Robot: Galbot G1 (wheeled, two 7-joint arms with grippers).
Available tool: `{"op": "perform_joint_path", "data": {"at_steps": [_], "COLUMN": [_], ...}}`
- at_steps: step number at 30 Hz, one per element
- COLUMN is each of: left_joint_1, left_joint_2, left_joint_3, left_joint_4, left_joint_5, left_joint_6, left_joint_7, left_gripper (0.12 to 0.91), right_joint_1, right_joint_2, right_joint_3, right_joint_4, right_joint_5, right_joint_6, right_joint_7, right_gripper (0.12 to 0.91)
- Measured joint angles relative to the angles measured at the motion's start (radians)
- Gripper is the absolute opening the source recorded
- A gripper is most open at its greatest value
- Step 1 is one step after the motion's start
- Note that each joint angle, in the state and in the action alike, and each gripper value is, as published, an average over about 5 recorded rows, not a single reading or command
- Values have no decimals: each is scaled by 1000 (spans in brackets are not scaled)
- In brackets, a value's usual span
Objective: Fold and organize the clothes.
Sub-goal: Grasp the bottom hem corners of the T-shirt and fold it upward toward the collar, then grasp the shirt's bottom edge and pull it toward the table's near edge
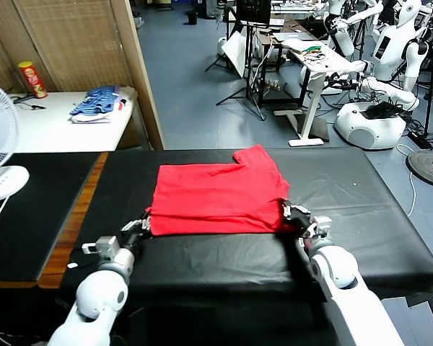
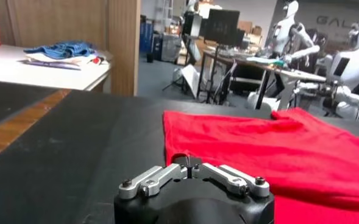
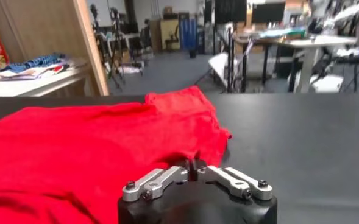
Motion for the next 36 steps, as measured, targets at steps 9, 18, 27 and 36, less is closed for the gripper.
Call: {"op": "perform_joint_path", "data": {"at_steps": [9,18,27,36], "left_joint_1": [52,72,106,231], "left_joint_2": [16,19,20,72], "left_joint_3": [-3,-13,-25,-69], "left_joint_4": [-6,5,-19,-164], "left_joint_5": [-15,-60,-49,-13], "left_joint_6": [35,43,52,88], "left_joint_7": [22,31,34,2], "left_gripper": [720,746,274,128], "right_joint_1": [-148,-196,-248,-412], "right_joint_2": [-36,-18,-21,-32], "right_joint_3": [64,65,84,146], "right_joint_4": [132,128,183,338], "right_joint_5": [-9,-41,-15,1], "right_joint_6": [-24,-19,-32,-106], "right_joint_7": [18,10,49,77], "right_gripper": [747,326,124,123]}}
